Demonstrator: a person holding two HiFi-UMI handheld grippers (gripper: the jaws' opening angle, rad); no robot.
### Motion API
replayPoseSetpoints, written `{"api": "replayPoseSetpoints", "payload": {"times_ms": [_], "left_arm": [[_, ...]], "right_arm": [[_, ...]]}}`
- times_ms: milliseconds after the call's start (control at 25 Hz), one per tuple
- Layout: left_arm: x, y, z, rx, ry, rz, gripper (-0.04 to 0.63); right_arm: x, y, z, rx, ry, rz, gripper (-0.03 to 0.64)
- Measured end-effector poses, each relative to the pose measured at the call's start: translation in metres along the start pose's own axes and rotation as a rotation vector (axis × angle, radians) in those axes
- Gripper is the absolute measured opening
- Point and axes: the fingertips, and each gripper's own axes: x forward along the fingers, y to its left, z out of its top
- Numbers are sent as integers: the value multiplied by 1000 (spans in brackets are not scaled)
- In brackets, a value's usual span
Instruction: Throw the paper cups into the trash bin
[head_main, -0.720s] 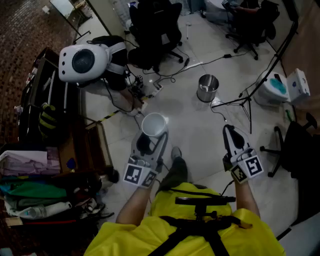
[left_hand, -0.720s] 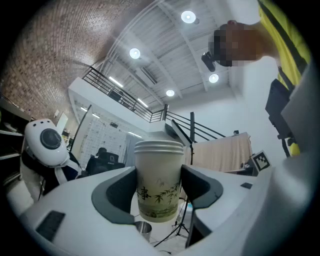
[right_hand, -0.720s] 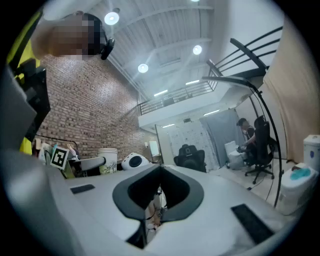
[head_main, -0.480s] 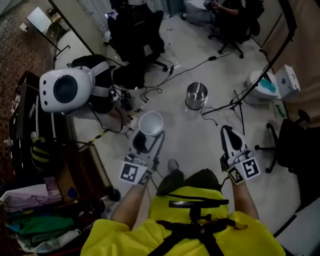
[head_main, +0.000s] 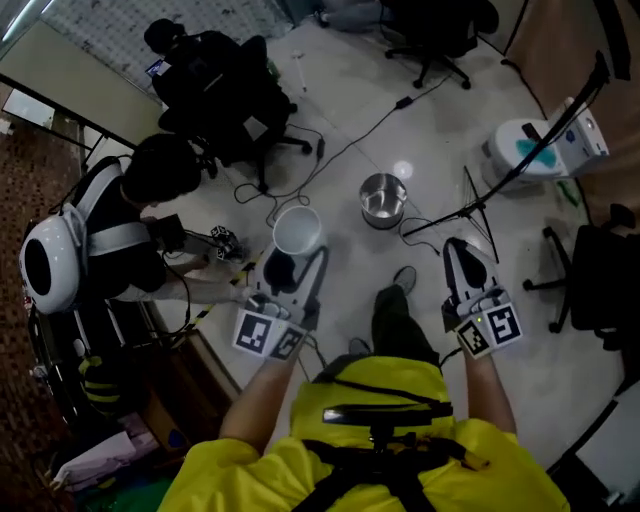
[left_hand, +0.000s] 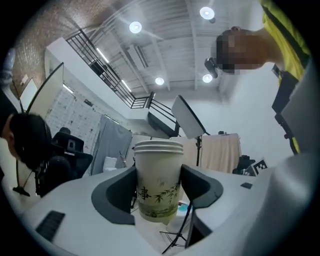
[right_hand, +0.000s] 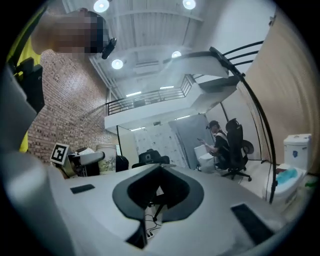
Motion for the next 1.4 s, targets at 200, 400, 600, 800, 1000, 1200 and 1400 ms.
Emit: {"api": "replayPoseSetpoints", "payload": {"times_ms": [200, 400, 600, 800, 1000, 1200, 1400], "left_arm": [[101, 60, -52, -12, 70, 26, 281], [188, 124, -118, 15, 115, 3, 281], [244, 173, -252, -69, 250, -29, 281], [279, 218, -445, -158, 454, -47, 281], [284, 241, -647, -193, 686, -46, 280], [276, 266, -766, -165, 876, 43, 282], [268, 272, -806, -85, 982, 64, 285]], "right_arm": [[109, -93, -39, 45, 32, 14, 6], [196, -155, -87, 2, 92, 16, 6], [235, -226, -189, 91, 189, -75, 6], [258, -289, -325, 122, 288, -179, 6], [252, -325, -452, 189, 411, -256, 6], [245, -340, -521, 225, 500, -286, 6], [240, -347, -545, 244, 550, -306, 6]]}}
